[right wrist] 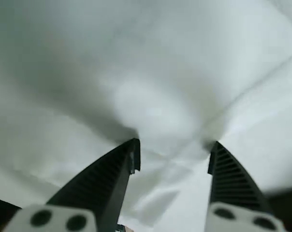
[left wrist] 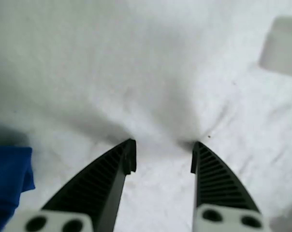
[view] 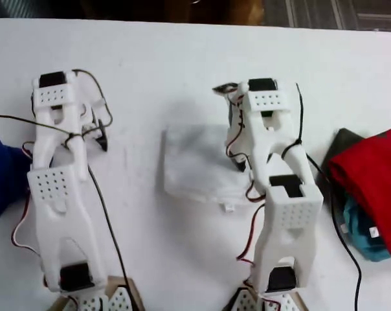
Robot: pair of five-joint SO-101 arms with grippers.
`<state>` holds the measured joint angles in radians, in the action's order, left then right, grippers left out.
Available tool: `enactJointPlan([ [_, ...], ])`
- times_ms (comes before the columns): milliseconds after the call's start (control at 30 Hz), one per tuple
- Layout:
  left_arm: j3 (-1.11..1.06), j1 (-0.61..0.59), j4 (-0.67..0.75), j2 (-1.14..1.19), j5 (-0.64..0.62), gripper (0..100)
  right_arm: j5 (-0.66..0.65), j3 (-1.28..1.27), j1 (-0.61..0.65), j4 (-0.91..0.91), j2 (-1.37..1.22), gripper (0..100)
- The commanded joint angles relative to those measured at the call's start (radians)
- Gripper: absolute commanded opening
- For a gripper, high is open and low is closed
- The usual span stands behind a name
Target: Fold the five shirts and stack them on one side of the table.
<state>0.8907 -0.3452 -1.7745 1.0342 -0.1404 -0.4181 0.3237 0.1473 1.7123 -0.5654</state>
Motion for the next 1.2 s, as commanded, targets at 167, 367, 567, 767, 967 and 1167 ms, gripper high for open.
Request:
enactJointPlan([
  [167,0.002,0.005,0.003,0.008,0.006,19,0.100,0.011,0.059,0.001,-0.042,23.7],
  [367,0.002,0.005,0.003,0.008,0.006,19,0.158,0.012,0.107,0.015,-0.125,23.7],
  [567,0.001,0.005,0.002,0.008,0.006,19,0.172,0.012,0.107,0.019,-0.157,23.2],
  [767,0.001,0.005,0.002,0.008,0.006,19,0.172,0.012,0.104,0.001,-0.160,0.2],
  [967,-0.001,0.005,0.002,0.008,0.006,19,0.172,0.064,0.104,0.005,-0.160,1.9],
  [1167,-0.002,0.005,0.000,0.008,0.006,19,0.167,0.150,0.096,0.047,-0.160,2.0],
])
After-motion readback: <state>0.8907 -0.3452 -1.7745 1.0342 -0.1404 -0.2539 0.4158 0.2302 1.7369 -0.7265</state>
